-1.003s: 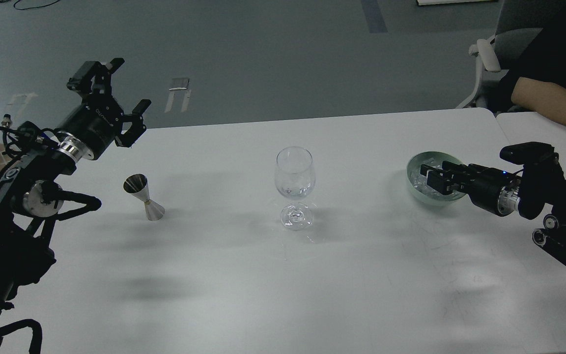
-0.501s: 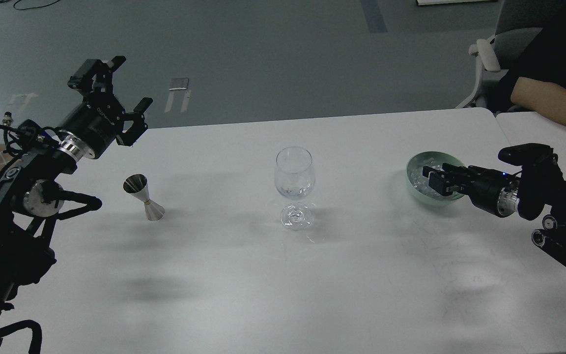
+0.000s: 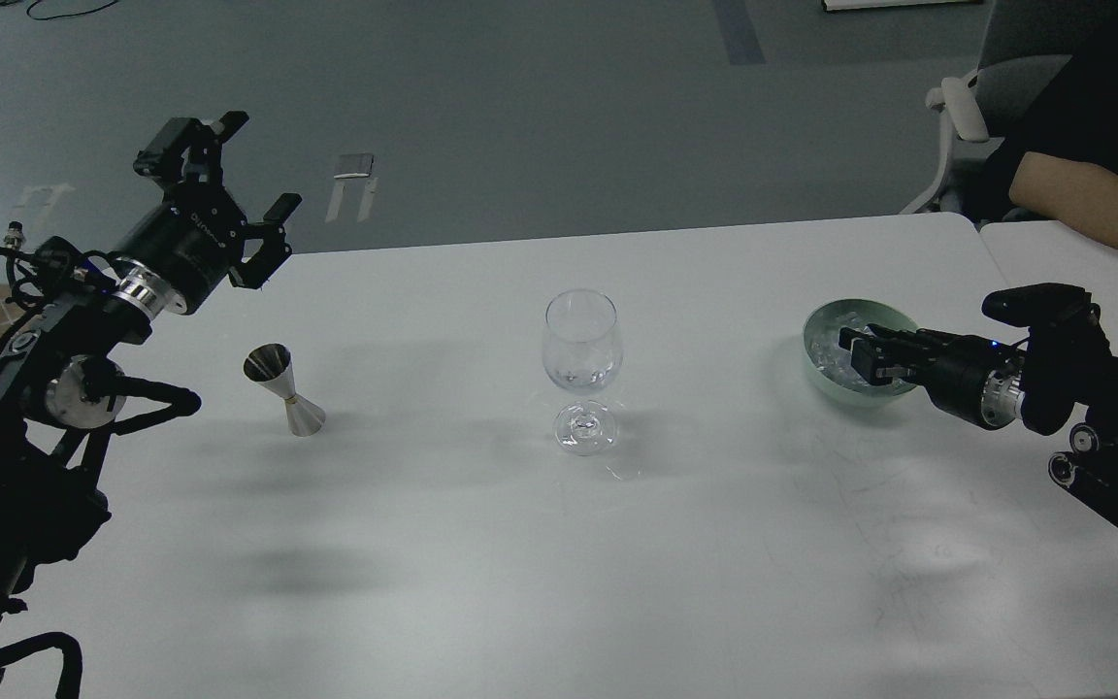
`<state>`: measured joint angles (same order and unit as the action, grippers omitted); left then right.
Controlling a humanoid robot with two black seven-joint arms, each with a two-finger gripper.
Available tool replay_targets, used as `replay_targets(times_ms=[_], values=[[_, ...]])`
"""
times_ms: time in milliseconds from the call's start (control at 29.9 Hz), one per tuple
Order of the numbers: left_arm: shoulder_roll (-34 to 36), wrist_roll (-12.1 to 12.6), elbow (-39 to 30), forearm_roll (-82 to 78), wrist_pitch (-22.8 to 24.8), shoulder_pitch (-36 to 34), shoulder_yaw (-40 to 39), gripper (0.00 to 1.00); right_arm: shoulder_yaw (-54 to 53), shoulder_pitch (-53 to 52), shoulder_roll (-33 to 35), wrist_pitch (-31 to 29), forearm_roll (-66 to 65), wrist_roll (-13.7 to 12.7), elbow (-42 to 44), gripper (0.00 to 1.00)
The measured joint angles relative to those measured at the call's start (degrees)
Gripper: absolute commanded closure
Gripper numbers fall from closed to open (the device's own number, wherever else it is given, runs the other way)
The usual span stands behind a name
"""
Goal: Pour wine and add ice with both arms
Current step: 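Close the right gripper on an ice cube and lift it, then carry the ice over the wine glass and open the right gripper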
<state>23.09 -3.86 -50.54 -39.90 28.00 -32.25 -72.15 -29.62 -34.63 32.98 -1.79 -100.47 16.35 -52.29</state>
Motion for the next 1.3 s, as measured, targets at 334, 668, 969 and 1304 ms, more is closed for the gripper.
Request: replay_targets(times_ms=[334,668,969,1304], values=[[0.1,0.0,0.0,0.0,0.0,0.1,0.0,0.02,0.0,0.0,0.1,-0.1,0.1,0.0,0.0,1.00],[0.3,0.0,-0.2,0.0,0.0,0.1,0.1,0.02,-0.2,-2.7,1.8,-0.1,0.7,-0.2,-4.7,1.00],[0.4,0.0,-0.3,0.1,0.0,0.1,0.1,0.02,-0.1,-8.4,8.6,-2.2,0.9,-0.2,-17.3,1.00],[0.6,0.0,-0.3,0.0,0.0,0.1,0.1,0.02,0.0,-15.2,8.4,-8.0,-0.1,-1.1,-28.6,1.00]])
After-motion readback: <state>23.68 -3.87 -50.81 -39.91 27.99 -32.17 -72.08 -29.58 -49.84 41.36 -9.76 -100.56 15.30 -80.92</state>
